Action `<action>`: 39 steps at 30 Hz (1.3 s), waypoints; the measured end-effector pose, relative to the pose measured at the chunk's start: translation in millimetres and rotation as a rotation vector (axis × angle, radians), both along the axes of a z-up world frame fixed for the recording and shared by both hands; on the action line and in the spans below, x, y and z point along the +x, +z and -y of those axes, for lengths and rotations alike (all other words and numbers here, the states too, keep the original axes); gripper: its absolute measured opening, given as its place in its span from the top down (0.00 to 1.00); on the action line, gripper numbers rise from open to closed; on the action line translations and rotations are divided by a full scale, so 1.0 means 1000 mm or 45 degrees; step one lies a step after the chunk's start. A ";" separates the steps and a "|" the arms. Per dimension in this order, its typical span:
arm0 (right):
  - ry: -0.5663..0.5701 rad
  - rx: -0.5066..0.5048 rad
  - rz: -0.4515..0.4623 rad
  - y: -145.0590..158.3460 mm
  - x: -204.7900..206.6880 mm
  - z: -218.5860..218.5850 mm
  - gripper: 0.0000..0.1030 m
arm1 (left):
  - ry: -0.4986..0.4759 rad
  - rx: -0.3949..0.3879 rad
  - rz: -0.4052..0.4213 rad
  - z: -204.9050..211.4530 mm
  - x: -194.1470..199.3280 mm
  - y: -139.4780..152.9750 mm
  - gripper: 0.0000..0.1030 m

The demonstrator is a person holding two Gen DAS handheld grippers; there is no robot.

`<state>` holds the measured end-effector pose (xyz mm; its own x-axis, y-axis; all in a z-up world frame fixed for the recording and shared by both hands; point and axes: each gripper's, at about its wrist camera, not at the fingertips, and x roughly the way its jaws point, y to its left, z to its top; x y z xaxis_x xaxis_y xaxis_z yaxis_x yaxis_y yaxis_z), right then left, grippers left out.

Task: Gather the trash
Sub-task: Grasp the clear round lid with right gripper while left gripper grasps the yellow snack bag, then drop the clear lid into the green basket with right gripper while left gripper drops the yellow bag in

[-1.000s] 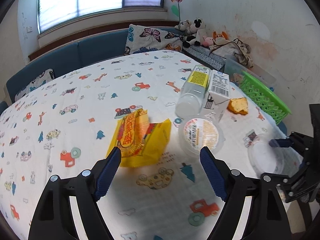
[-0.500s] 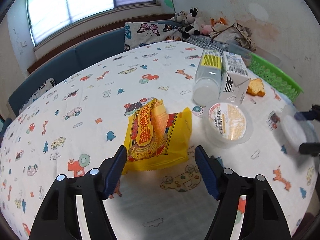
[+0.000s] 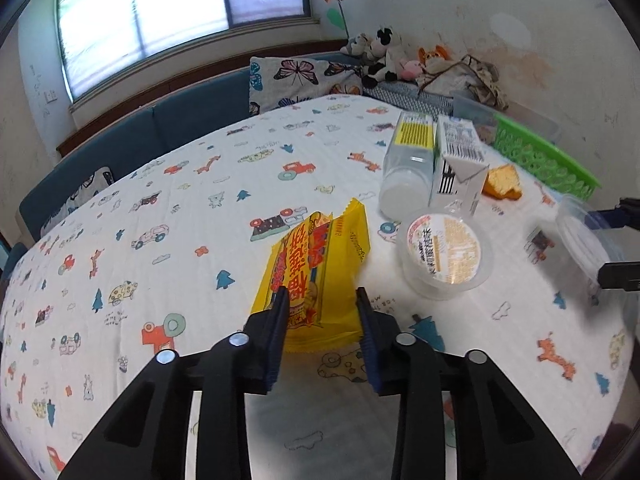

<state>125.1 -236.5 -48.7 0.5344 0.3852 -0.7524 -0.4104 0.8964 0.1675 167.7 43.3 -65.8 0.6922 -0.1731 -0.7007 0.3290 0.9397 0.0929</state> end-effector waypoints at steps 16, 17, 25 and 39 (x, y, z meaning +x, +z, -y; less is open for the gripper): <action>-0.096 0.060 0.081 0.026 -0.003 0.036 0.09 | 0.022 -0.204 0.025 -0.008 -0.028 0.044 0.81; -0.107 0.061 0.087 0.027 -0.003 0.039 0.09 | 0.013 -0.209 0.036 -0.006 -0.029 0.048 0.81; -0.247 0.062 0.143 0.043 0.009 0.088 0.09 | -0.093 -0.281 0.077 0.029 -0.026 0.083 0.81; -0.553 0.087 0.088 0.040 0.057 0.207 0.09 | -0.294 -0.301 0.061 0.132 0.010 0.113 0.81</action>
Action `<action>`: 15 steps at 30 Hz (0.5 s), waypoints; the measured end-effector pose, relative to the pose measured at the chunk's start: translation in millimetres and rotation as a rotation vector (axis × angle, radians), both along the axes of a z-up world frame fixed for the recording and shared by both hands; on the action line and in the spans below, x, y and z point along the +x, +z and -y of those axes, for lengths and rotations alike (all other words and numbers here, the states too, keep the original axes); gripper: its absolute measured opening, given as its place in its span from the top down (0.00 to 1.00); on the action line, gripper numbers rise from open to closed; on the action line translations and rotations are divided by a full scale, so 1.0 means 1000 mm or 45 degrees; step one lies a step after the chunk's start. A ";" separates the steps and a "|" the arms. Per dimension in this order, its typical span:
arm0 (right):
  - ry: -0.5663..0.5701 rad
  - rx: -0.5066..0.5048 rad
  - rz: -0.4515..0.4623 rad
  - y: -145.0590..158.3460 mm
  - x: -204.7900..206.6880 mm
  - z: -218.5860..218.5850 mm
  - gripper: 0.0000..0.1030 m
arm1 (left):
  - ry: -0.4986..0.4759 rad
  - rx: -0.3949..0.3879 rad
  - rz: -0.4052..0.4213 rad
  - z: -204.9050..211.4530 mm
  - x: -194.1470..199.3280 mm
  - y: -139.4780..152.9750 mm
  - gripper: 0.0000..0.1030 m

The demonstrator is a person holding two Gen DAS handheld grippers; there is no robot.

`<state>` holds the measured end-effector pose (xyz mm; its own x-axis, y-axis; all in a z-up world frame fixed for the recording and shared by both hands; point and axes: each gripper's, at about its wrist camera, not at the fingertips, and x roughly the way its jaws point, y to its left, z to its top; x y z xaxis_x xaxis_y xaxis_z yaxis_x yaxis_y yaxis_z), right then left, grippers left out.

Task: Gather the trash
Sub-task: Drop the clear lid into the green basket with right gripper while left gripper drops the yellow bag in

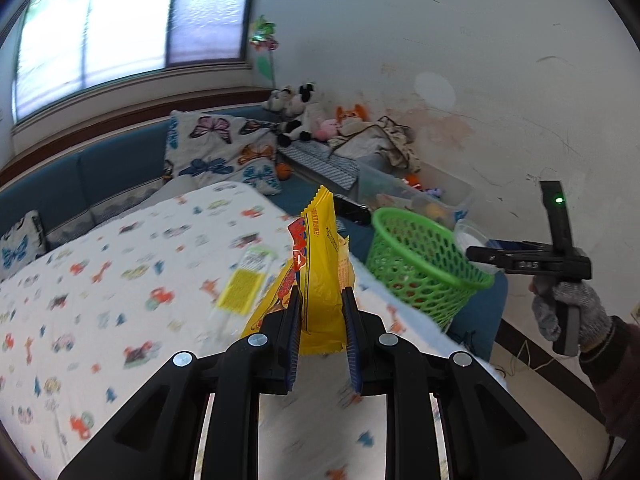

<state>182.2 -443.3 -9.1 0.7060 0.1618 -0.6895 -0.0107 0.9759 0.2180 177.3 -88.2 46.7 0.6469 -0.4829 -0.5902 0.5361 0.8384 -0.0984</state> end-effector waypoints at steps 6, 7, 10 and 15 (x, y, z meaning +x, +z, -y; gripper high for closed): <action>-0.064 0.039 -0.060 -0.019 0.016 0.031 0.09 | -0.078 0.015 -0.002 0.044 0.016 0.007 0.81; -0.067 0.046 -0.068 -0.022 0.018 0.034 0.09 | -0.088 0.015 -0.003 0.050 0.019 0.008 0.81; -0.076 0.062 -0.093 -0.031 0.024 0.043 0.09 | -0.127 0.008 -0.010 0.071 0.029 0.013 0.81; -0.088 0.068 -0.117 -0.040 0.029 0.049 0.07 | -0.175 0.020 -0.005 0.104 0.042 0.018 0.81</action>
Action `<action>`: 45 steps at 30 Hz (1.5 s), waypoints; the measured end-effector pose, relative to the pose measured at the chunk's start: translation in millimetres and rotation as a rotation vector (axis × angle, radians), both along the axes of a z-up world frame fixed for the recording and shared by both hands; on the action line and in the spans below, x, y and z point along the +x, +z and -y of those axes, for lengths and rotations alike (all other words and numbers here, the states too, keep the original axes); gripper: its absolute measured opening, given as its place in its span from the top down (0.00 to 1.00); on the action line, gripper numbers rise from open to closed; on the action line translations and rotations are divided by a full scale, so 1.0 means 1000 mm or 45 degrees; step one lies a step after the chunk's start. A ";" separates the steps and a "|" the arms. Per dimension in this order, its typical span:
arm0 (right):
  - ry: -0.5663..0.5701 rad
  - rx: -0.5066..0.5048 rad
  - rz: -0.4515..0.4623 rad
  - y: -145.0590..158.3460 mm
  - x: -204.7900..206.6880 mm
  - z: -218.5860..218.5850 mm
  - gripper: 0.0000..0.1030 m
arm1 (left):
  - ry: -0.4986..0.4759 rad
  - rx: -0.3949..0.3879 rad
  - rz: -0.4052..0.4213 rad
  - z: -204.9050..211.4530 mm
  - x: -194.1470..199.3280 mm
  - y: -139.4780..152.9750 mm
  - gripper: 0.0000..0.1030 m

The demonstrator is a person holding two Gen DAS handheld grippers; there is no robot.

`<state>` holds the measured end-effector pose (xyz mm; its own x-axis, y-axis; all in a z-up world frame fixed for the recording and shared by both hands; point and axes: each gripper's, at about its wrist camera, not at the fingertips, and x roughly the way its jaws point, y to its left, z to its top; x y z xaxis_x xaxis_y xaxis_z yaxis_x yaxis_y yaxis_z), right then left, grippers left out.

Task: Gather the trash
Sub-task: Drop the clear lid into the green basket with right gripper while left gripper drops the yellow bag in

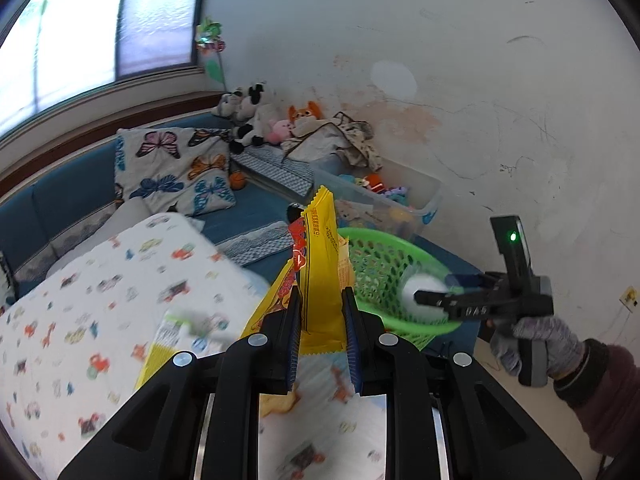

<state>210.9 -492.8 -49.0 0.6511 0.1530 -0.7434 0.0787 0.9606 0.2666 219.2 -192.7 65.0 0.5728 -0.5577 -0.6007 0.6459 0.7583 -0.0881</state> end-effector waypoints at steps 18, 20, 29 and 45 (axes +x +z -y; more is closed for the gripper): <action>0.007 -0.065 0.010 0.000 -0.011 0.003 0.06 | -0.128 0.025 -0.100 0.105 0.049 -0.011 0.81; 0.010 -0.075 0.016 0.000 -0.015 0.003 0.06 | -0.136 0.037 -0.111 0.115 0.051 -0.015 0.81; 0.005 -0.056 0.036 0.003 -0.024 0.008 0.06 | -0.133 0.063 -0.181 0.142 0.064 -0.032 0.81; 0.011 -0.032 0.058 0.006 -0.035 0.006 0.06 | -0.120 0.084 -0.225 0.152 0.066 -0.049 0.52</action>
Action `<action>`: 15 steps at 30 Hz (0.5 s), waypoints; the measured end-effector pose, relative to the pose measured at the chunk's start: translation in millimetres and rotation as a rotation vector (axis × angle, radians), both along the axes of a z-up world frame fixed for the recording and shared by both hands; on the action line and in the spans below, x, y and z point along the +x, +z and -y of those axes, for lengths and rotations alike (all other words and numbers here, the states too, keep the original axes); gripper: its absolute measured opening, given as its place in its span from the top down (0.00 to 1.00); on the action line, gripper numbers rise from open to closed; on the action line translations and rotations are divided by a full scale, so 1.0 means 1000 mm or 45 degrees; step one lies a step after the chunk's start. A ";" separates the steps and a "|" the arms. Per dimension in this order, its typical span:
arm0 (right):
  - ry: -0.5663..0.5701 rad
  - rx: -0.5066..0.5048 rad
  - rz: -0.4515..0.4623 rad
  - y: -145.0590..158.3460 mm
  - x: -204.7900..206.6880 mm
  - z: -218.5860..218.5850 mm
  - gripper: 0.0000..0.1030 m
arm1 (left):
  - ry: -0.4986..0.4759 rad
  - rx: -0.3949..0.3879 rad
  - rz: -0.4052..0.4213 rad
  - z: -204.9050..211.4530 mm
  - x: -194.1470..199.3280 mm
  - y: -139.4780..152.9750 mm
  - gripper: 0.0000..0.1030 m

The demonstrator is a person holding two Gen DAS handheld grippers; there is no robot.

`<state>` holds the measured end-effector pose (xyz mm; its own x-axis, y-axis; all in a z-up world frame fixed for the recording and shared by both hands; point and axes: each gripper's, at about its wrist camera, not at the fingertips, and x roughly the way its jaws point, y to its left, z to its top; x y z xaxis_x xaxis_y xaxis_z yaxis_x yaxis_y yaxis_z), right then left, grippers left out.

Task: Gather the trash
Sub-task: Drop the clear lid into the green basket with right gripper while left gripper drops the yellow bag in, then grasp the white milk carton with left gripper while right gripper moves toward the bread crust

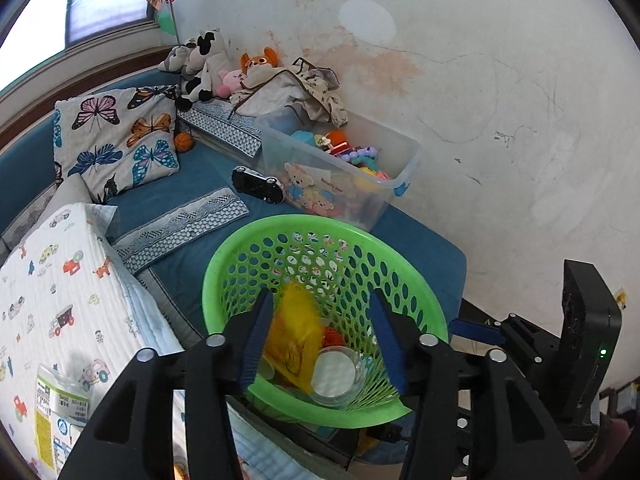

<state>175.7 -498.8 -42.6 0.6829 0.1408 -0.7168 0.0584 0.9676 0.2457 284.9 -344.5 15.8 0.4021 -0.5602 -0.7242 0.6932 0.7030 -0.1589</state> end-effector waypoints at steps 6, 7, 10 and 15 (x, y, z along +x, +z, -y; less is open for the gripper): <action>0.006 0.001 0.011 0.004 -0.004 -0.006 0.06 | 0.000 -0.017 0.017 -0.016 -0.008 0.003 0.49; 0.008 0.003 0.015 0.005 -0.006 -0.007 0.06 | 0.000 -0.017 0.026 -0.019 -0.011 0.005 0.49; 0.020 0.007 0.023 0.008 -0.011 -0.013 0.06 | 0.010 -0.028 0.033 -0.032 -0.017 0.008 0.49; 0.053 0.007 0.036 0.013 -0.019 -0.028 0.06 | 0.041 -0.052 0.049 -0.064 -0.031 0.012 0.47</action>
